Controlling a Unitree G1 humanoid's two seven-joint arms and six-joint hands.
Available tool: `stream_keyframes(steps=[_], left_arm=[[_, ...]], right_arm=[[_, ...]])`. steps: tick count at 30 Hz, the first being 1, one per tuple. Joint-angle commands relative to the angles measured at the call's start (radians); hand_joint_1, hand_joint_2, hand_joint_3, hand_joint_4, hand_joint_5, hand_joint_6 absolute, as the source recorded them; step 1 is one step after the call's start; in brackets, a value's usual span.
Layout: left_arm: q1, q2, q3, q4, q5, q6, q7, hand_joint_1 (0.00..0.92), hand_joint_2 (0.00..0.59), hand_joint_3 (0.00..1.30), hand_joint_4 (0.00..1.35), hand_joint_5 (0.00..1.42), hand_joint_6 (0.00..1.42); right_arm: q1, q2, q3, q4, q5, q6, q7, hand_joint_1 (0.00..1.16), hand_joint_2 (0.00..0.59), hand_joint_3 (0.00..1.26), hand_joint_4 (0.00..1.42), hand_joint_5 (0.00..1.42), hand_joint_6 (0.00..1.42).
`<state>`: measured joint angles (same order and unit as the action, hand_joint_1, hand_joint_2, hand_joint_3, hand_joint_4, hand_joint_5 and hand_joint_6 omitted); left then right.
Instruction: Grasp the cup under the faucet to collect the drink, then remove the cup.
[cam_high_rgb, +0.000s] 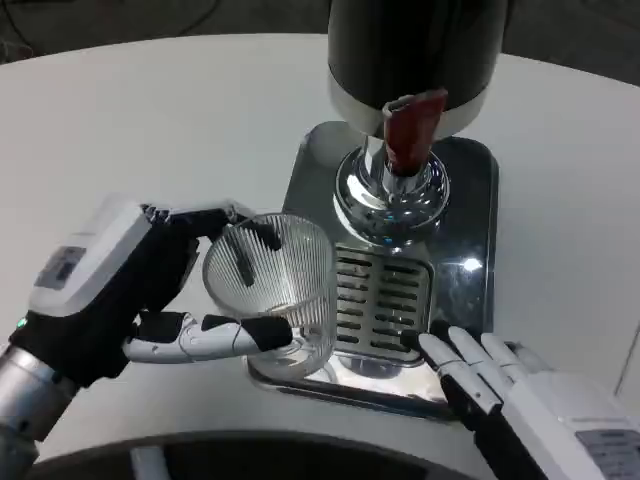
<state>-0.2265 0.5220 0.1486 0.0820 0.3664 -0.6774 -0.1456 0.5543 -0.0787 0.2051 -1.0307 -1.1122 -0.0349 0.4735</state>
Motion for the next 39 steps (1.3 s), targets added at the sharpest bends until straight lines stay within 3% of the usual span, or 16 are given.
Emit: stream_keyframes(steps=[1, 11, 20, 39], left_arm=[[-0.057, 0.002, -0.032, 0.054, 0.032, -0.001, 0.044, 0.452, 0.195, 1.06, 1.24, 1.42, 1.42], [-0.199, 0.003, -0.127, 0.196, 0.12, -0.006, 0.099, 0.452, 0.195, 1.06, 1.24, 1.42, 1.42], [-0.3, -0.006, -0.195, 0.283, 0.175, -0.002, 0.161, 0.452, 0.195, 1.06, 1.24, 1.42, 1.42], [-0.335, -0.006, -0.288, 0.317, 0.285, 0.023, 0.278, 0.451, 0.194, 1.06, 1.22, 1.42, 1.42]], right_arm=[[-0.011, 0.007, -0.005, 0.02, -0.009, -0.011, -0.035, 0.35, 0.397, 0.07, 0.0, 0.0, 0.0], [-0.026, 0.028, -0.004, 0.018, -0.011, -0.007, -0.047, 0.35, 0.397, 0.07, 0.0, 0.0, 0.0], [-0.006, 0.024, -0.02, -0.002, 0.01, -0.011, -0.048, 0.35, 0.397, 0.07, 0.0, 0.0, 0.0], [0.066, 0.044, 0.005, -0.017, 0.019, -0.073, -0.068, 0.35, 0.397, 0.07, 0.0, 0.0, 0.0]])
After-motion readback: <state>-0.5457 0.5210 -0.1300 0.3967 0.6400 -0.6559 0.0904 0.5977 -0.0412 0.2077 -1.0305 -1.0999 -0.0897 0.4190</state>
